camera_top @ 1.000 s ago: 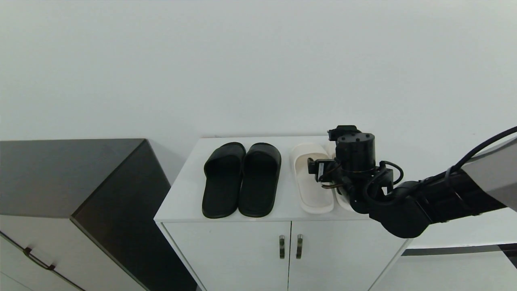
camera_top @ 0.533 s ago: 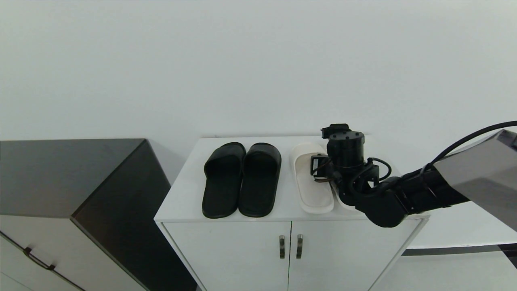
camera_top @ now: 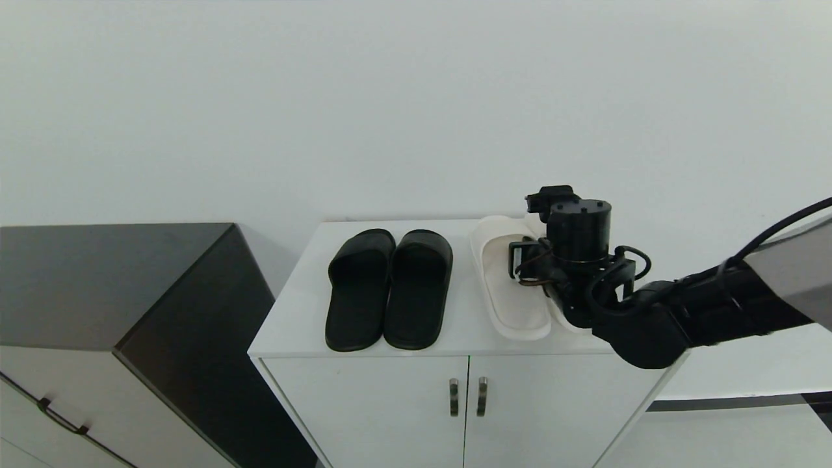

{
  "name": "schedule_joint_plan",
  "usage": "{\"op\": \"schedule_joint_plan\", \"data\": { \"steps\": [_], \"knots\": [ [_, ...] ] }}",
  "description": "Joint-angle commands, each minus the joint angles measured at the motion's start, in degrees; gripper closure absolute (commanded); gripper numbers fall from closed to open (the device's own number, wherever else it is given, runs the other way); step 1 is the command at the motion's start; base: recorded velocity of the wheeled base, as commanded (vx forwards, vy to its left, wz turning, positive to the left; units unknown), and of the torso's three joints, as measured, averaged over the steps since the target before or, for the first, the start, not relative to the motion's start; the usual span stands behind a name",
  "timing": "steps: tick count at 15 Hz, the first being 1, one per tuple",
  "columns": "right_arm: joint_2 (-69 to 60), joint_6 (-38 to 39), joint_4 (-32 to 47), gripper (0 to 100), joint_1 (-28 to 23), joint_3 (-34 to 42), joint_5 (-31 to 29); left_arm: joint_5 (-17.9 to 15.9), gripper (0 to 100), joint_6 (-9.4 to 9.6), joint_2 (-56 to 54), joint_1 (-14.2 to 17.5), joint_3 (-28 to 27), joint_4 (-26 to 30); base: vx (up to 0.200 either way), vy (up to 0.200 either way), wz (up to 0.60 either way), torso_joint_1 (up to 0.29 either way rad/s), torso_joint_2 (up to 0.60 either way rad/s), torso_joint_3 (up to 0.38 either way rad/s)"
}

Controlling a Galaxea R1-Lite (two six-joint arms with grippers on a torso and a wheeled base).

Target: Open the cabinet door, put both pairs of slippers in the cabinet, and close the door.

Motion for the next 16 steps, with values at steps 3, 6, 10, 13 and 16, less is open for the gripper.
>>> {"op": "schedule_joint_plan", "data": {
  "steps": [3, 6, 10, 13, 16],
  "knots": [
    [-13.0, -0.2, 0.1, 100, 6.6, 12.4, 1.7, 0.1, 100, -0.09, 0.0, 0.0, 0.0, 0.0, 0.0, 0.0, 0.0, 0.0, 0.0, 0.0],
    [-22.0, 0.4, 0.1, 100, 12.8, 24.9, 4.8, 0.1, 100, -0.09, 0.0, 0.0, 0.0, 0.0, 0.0, 0.0, 0.0, 0.0, 0.0, 0.0],
    [-25.8, 3.4, 0.2, 100, 14.3, 31.6, 11.7, 0.1, 100, -0.18, 0.0, 0.0, 0.0, 0.0, 0.0, 0.0, 0.0, 0.0, 0.0, 0.0],
    [-25.6, 3.9, 0.4, 100, 14.7, 32.7, 13.1, 0.1, 100, -0.18, 0.0, 0.0, 0.0, 0.0, 0.0, 0.0, 0.0, 0.0, 0.0, 0.0],
    [-26.7, 3.9, 0.4, 100, 15.6, 33.9, 13.2, 0.1, 100, -0.26, 0.0, 0.0, 0.0, 0.0, -0.133, 0.0, 0.0, 0.003, 0.0, 0.0]
  ]
}}
